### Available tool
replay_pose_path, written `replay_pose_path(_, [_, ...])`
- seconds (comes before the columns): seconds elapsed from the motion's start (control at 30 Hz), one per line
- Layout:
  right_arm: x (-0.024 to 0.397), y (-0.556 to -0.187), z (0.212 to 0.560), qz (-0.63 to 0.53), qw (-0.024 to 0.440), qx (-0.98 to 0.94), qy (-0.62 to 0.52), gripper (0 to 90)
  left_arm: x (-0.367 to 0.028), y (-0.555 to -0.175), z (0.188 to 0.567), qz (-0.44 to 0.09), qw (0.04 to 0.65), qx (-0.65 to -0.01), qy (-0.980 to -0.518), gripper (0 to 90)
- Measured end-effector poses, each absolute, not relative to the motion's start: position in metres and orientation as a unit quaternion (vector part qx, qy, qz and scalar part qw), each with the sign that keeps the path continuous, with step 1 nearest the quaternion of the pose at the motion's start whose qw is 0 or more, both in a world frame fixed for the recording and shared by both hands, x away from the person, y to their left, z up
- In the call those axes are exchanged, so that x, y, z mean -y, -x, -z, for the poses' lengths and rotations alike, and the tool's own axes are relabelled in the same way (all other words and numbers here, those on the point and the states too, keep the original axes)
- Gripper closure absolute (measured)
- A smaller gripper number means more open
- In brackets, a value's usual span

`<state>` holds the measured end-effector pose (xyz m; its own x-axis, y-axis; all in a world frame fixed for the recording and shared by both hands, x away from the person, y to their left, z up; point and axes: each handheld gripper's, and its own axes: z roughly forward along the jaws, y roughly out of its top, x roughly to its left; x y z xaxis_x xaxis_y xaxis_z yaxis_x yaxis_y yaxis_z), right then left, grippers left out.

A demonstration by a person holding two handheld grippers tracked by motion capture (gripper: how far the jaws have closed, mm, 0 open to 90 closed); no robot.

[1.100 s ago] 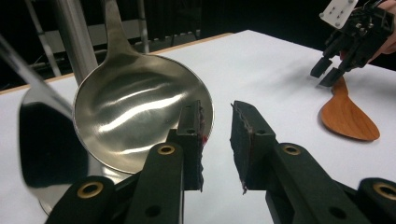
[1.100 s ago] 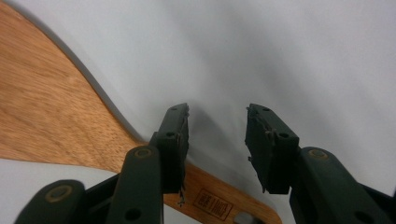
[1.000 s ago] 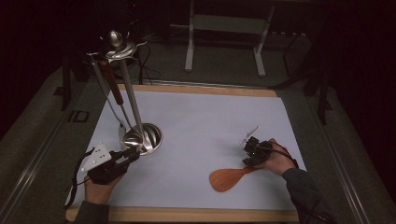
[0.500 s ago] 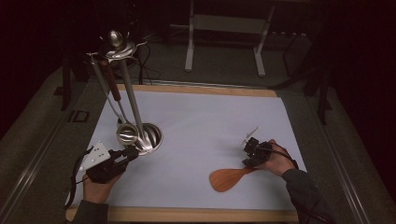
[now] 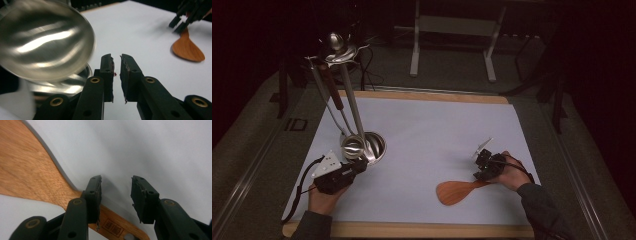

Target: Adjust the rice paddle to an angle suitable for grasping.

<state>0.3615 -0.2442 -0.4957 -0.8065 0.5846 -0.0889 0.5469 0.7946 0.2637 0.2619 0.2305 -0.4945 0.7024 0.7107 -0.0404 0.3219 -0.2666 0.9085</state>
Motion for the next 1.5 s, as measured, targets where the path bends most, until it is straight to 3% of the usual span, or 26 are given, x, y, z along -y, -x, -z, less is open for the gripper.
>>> replay_pose_path(0.4, [0.258,-0.35,0.492,-0.124,0.089,-0.94,-0.306,65.3,-0.224,-0.277,0.527,-0.155,0.481,-0.347,-0.79,80.5])
replay_pose_path(0.67, [0.266,-0.338,0.489,-0.12,0.091,-0.944,-0.295,85.7,-0.223,-0.281,0.537,-0.159,0.467,-0.355,-0.794,78.0])
replay_pose_path(1.17, [0.276,-0.315,0.493,-0.106,0.053,-0.957,-0.266,90.0,-0.225,-0.283,0.539,-0.159,0.465,-0.37,-0.789,74.7])
replay_pose_path(1.5, [0.266,-0.341,0.493,-0.117,0.081,-0.943,-0.301,89.7,-0.225,-0.283,0.539,-0.158,0.465,-0.37,-0.788,74.7])
